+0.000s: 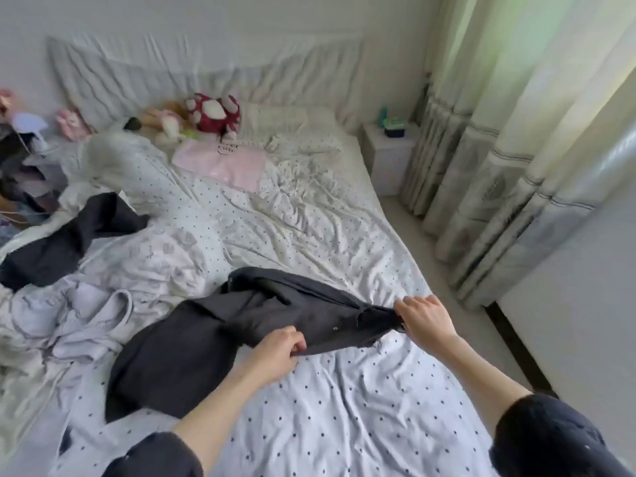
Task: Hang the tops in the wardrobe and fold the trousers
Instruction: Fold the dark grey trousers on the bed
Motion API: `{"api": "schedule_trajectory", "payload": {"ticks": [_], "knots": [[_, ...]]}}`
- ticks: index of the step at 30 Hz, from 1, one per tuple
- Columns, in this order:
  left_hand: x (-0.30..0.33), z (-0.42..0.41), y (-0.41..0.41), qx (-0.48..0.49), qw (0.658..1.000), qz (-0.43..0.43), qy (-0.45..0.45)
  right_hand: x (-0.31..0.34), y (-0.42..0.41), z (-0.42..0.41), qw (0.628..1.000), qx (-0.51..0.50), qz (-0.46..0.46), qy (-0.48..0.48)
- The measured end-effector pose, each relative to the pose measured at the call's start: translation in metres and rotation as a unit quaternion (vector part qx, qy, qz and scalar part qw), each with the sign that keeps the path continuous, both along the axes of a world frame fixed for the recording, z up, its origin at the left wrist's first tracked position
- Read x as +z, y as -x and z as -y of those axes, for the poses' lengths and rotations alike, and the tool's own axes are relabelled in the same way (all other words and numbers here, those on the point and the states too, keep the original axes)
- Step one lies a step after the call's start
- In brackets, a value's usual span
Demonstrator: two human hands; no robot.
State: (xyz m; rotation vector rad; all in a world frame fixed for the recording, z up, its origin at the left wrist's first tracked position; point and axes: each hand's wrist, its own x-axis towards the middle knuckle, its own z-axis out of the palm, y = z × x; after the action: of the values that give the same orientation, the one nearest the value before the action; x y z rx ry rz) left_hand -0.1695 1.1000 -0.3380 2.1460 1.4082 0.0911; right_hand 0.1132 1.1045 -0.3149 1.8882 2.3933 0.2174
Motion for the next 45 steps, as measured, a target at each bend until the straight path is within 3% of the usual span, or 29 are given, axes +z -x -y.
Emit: {"api": "schedule_trajectory", "payload": {"ticks": [5, 10, 14, 21, 29, 32, 35, 39, 42, 45], "knots": [[-0.064, 0.071, -0.006, -0.068, 0.984, -0.053, 0.156, -0.067, -0.004, 0.103, 0.96, -0.088, 0.024, 0.265], [-0.085, 0.096, 0.024, 0.002, 0.977, -0.067, 0.204, -0.083, -0.001, 0.121, 0.925, -0.143, -0.017, 0.352], [-0.103, 0.108, 0.06, 0.087, 0.977, -0.07, 0.181, -0.096, 0.021, 0.117, 0.924, -0.135, -0.05, 0.355], [-0.132, 0.079, 0.108, 0.231, 0.965, -0.126, 0.0, -0.129, 0.108, 0.1, 0.925, -0.047, -0.168, 0.336], [-0.171, 0.037, 0.135, 0.23, 0.956, -0.168, -0.069, -0.167, 0.19, 0.064, 0.923, -0.009, -0.244, 0.298], [-0.158, 0.034, 0.149, 0.276, 0.952, -0.121, -0.052, -0.164, 0.212, 0.066, 0.925, -0.047, -0.238, 0.294], [-0.154, 0.042, 0.159, 0.238, 0.967, -0.076, -0.042, -0.157, 0.213, 0.069, 0.932, -0.077, -0.223, 0.275], [-0.142, 0.081, 0.233, 0.097, 0.995, -0.013, -0.021, -0.132, 0.27, 0.08, 0.959, -0.051, -0.191, 0.205], [-0.132, 0.1, 0.313, -0.007, 0.996, -0.021, -0.087, -0.116, 0.333, 0.092, 0.972, -0.012, -0.147, 0.184], [-0.106, 0.114, 0.378, -0.017, 0.99, -0.039, -0.136, -0.112, 0.398, 0.106, 0.974, 0.035, -0.105, 0.196]]}}
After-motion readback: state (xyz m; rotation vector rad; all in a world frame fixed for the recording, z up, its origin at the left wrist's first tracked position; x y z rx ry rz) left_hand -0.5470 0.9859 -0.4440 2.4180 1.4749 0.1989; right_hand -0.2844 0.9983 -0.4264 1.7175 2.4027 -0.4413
